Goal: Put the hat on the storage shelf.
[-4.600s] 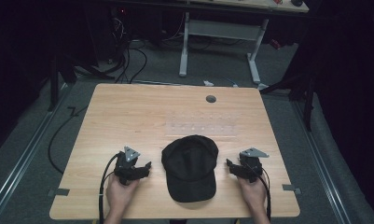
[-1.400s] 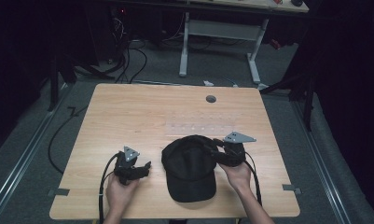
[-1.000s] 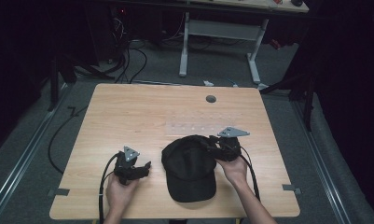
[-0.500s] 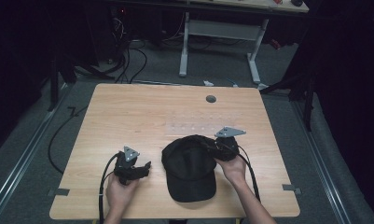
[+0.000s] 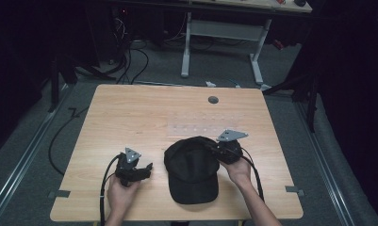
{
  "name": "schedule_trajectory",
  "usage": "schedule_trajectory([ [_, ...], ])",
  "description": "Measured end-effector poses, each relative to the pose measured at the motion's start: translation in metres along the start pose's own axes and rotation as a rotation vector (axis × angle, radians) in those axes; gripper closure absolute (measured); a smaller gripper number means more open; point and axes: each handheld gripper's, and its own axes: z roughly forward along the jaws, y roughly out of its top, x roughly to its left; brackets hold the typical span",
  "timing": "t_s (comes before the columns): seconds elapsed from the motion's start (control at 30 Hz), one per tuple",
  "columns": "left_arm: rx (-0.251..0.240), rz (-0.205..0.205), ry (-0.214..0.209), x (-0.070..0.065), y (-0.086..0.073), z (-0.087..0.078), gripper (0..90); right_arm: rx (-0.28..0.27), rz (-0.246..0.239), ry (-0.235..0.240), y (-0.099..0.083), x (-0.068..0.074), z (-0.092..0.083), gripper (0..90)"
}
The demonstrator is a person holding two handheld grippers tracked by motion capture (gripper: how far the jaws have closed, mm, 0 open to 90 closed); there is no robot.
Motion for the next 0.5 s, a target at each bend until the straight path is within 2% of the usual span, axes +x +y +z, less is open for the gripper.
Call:
schedule_trajectory([
  [0.13, 0.0, 0.005, 0.004, 0.0, 0.0, 0.0, 25.1, -0.01, -0.012, 0.011, -0.002, -0.001, -0.002, 85.5],
  [0.17, -0.001, 0.004, 0.003, 0.0, 0.0, 0.0, 25.1, -0.018, -0.034, 0.014, -0.003, -0.001, -0.003, 86.0],
  [0.5, -0.001, 0.006, 0.004, 0.0, 0.0, 0.001, 25.1, -0.056, -0.029, 0.04, -0.005, -0.004, -0.014, 86.6],
])
